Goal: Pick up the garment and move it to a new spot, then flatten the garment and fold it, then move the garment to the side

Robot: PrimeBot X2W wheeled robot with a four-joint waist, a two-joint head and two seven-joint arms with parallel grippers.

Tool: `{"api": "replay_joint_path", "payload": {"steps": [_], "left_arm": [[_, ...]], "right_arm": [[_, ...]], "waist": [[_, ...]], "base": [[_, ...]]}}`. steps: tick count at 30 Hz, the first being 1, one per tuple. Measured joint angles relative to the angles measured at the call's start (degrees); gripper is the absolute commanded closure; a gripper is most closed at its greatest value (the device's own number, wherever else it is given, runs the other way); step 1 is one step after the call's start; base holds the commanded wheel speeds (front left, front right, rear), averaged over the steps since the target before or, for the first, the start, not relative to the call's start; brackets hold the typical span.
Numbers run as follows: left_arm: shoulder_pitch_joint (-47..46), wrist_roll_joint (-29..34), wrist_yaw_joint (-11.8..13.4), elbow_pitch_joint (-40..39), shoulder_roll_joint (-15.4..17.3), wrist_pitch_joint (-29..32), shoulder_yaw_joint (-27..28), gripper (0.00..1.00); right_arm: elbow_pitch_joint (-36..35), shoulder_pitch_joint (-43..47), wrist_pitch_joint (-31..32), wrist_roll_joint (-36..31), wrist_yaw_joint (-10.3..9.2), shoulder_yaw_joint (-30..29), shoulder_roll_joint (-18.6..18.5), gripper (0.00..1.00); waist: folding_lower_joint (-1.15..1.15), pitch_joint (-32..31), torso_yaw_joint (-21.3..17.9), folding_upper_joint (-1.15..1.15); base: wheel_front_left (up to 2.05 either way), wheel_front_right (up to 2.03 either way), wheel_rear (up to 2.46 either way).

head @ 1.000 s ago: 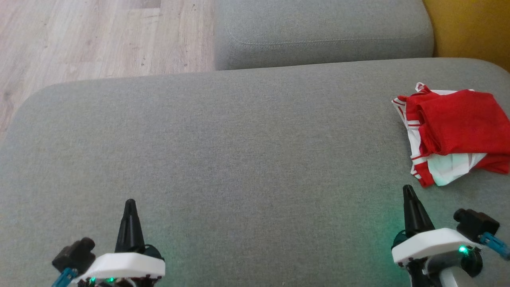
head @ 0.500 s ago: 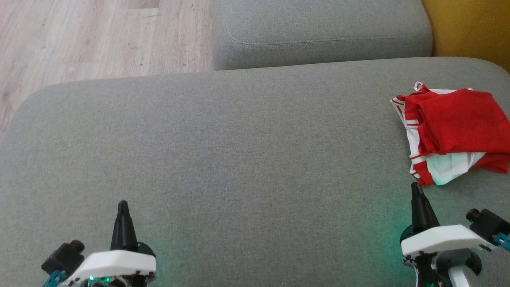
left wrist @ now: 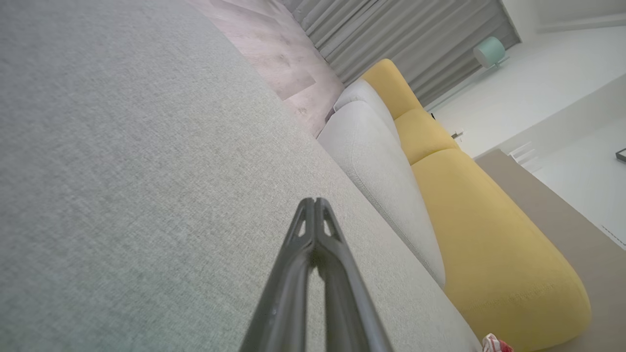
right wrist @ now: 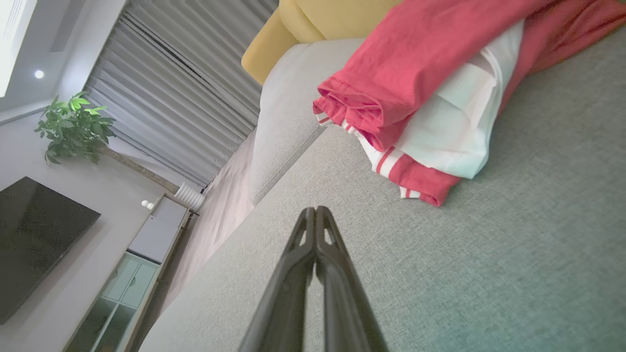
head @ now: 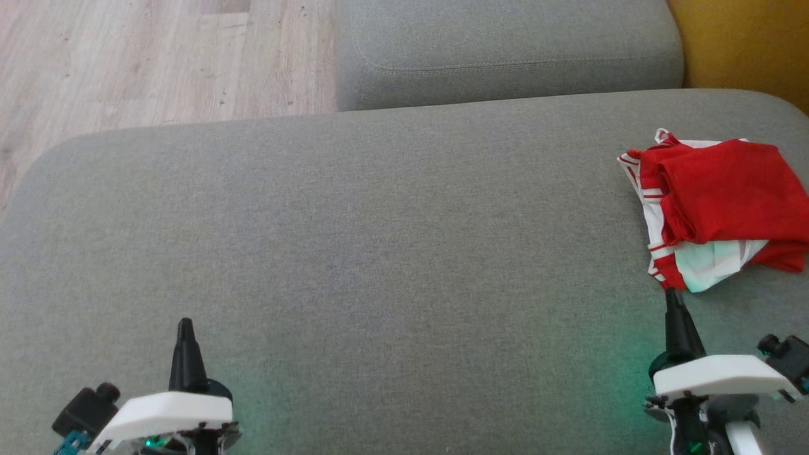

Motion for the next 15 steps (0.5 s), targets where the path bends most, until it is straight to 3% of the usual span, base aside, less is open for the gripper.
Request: {"api": "replay_joint_path", "payload": {"steps": [15], "left_arm": [[-0.65, -8.18, -0.07, -0.30, -0.01, 2.50, 1.45, 1.00]], "right_arm": [[-0.96, -0.09, 2.20, 9.77, 0.00, -1.27, 0.02, 1.00]], "waist": [[0.00, 0.06, -0.25, 0.00]], "base": [[0.00, 0.00, 0.00]]}}
